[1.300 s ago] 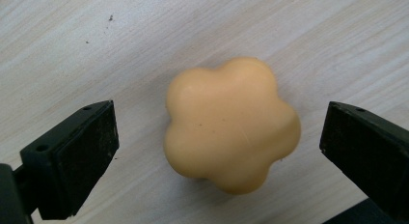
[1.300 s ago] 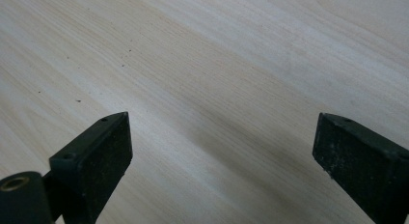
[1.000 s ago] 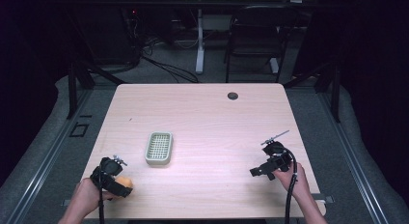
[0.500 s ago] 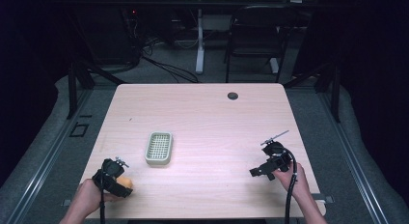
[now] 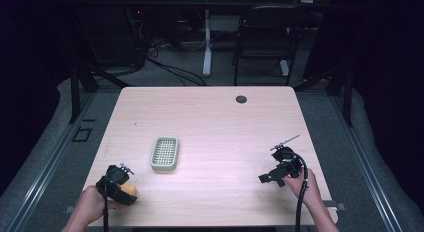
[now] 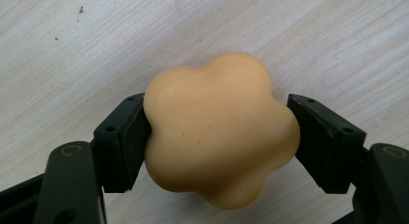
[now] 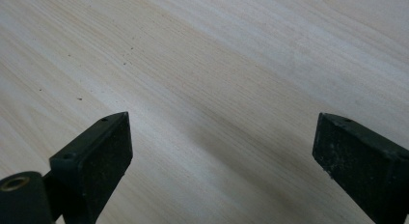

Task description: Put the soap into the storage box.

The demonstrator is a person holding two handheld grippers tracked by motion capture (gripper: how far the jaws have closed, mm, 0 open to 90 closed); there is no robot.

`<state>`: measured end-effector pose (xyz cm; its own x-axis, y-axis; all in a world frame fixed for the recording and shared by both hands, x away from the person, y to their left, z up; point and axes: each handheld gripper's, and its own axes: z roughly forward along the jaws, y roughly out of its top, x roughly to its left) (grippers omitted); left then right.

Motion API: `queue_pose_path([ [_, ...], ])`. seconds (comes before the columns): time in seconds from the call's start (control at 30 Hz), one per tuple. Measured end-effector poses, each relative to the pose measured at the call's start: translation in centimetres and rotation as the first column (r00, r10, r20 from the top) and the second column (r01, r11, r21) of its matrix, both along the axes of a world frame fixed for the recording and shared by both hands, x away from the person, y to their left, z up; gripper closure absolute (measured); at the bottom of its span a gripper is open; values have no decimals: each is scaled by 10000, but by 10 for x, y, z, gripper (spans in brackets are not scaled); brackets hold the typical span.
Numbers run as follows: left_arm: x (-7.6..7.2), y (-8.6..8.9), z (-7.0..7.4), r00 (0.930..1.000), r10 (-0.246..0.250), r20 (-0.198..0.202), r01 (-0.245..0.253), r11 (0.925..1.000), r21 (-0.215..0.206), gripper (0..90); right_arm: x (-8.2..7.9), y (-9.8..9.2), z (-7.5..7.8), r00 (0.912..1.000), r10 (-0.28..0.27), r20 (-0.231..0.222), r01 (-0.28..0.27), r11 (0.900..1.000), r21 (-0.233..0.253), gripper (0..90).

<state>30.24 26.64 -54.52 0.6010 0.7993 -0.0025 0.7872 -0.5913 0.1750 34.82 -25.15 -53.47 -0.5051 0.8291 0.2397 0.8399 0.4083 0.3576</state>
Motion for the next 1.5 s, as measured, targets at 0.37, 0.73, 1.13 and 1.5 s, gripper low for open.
queue_pose_path([
  [0.37, -1, 7, 8, 9991, 271, 320, -263, 9993, -268, 268, 0, -1, 1, 10000, 47, -26, -48, 10000, -40, 64],
  [0.73, 5, 15, 16, 9961, 630, 620, -603, 9972, -453, 268, 1, -1, 0, 9999, 111, -34, -112, 9999, -44, 64],
  [1.13, 14, 17, 19, 9951, 656, 744, -624, 9970, -455, 268, 1, 0, 0, 9999, 132, -31, -132, 9998, -129, 64],
  [1.5, 27, 15, 23, 9947, 685, 770, -647, 9966, -507, 268, 1, 0, 0, 9999, 111, -56, -111, 9999, -68, 64],
])
